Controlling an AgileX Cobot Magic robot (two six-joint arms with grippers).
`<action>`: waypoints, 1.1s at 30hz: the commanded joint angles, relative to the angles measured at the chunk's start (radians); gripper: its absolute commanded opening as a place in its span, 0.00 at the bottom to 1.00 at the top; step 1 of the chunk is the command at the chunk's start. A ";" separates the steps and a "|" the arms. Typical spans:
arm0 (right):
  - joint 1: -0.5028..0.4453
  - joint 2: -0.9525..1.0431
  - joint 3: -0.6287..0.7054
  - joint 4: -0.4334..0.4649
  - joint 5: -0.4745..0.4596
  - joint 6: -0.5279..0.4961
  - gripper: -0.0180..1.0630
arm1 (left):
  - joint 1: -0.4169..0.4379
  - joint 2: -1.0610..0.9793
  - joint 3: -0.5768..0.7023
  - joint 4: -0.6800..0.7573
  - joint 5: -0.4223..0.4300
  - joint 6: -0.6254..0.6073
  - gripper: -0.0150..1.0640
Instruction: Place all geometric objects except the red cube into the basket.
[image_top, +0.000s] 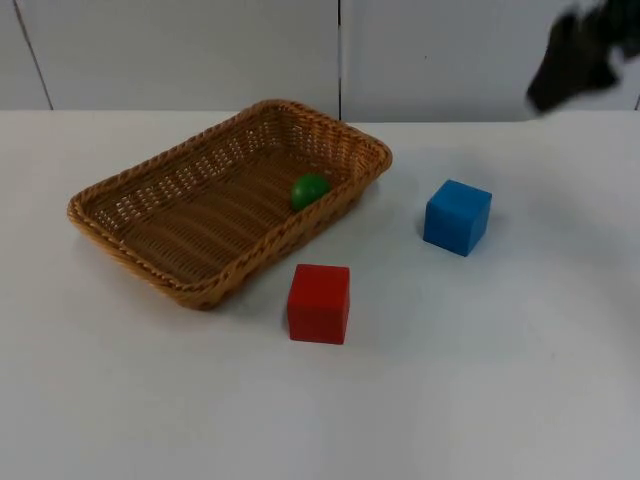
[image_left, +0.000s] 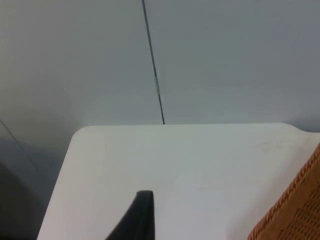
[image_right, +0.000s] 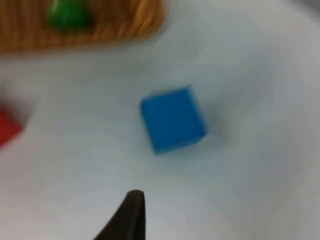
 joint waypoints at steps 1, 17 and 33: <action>-0.004 0.067 0.005 0.051 -0.016 -0.152 0.98 | 0.003 -0.002 0.002 0.010 0.009 -0.009 0.98; 0.024 0.419 -0.297 0.153 0.010 -0.375 0.98 | 0.003 0.006 0.002 0.060 0.080 -0.015 0.98; 0.090 0.550 -0.403 -0.005 0.031 -0.225 0.96 | 0.003 0.006 0.002 0.058 0.082 -0.015 0.98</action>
